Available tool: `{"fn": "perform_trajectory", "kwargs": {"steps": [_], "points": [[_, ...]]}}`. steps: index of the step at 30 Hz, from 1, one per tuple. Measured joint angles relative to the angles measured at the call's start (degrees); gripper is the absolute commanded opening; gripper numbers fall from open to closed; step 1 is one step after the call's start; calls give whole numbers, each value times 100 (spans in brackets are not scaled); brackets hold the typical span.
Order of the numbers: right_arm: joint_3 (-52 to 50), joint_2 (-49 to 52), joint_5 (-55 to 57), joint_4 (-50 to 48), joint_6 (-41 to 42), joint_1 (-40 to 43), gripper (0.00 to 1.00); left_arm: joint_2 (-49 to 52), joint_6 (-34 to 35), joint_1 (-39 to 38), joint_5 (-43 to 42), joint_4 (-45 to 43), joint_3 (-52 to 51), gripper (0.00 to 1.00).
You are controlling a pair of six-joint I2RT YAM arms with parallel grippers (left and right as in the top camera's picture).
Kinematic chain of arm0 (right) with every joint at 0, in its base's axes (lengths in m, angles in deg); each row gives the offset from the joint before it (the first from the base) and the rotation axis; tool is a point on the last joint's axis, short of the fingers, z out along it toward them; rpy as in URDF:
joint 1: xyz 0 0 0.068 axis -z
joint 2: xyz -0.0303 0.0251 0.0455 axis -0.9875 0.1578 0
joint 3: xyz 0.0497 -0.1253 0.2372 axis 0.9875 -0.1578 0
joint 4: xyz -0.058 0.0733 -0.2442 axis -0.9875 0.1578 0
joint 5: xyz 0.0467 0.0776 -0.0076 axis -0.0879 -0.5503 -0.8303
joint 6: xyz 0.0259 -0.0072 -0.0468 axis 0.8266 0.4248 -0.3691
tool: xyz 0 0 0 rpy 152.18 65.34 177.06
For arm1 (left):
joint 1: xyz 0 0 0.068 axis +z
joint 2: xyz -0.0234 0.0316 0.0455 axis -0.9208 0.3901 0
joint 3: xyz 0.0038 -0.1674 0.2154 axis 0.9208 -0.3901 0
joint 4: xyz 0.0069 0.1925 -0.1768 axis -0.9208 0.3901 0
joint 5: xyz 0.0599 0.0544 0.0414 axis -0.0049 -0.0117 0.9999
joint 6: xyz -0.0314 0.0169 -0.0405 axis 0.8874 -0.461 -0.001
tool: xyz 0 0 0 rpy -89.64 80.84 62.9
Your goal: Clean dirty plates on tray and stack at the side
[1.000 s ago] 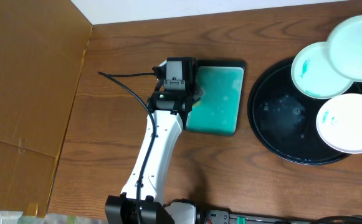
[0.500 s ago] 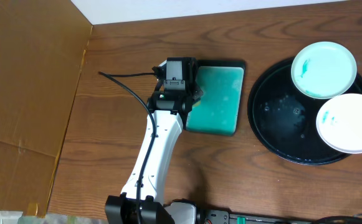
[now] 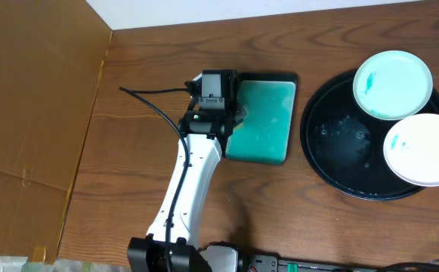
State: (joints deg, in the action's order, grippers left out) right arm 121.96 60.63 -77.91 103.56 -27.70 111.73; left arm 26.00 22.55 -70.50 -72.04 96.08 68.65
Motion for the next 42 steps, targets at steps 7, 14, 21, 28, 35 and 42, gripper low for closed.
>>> {"fn": "perform_trajectory", "kwargs": {"steps": [7, 14, 21, 28, 35, 42], "points": [[17, -898, -597, -225, -505, -693, 90, 0, 2, 0, 0, 0, -2, 7], [76, -824, 337, -214, -809, -2347, 81, 0, 2, 0, 0, -2, -2, 7], [70, -494, 1700, -313, -787, -3473, 79, 0, 2, 0, 2, 0, -2, 7], [70, -483, 2396, -352, -737, -3589, 74, 0, 2, 0, 0, -2, -2, 7], [70, -175, 2514, -326, -737, -3543, 77, 2, 2, 0, 0, 0, -2, 7], [66, -72, 2518, -232, -758, -3543, 55, 2, 2, 0, 0, 0, -2, 7]]}}
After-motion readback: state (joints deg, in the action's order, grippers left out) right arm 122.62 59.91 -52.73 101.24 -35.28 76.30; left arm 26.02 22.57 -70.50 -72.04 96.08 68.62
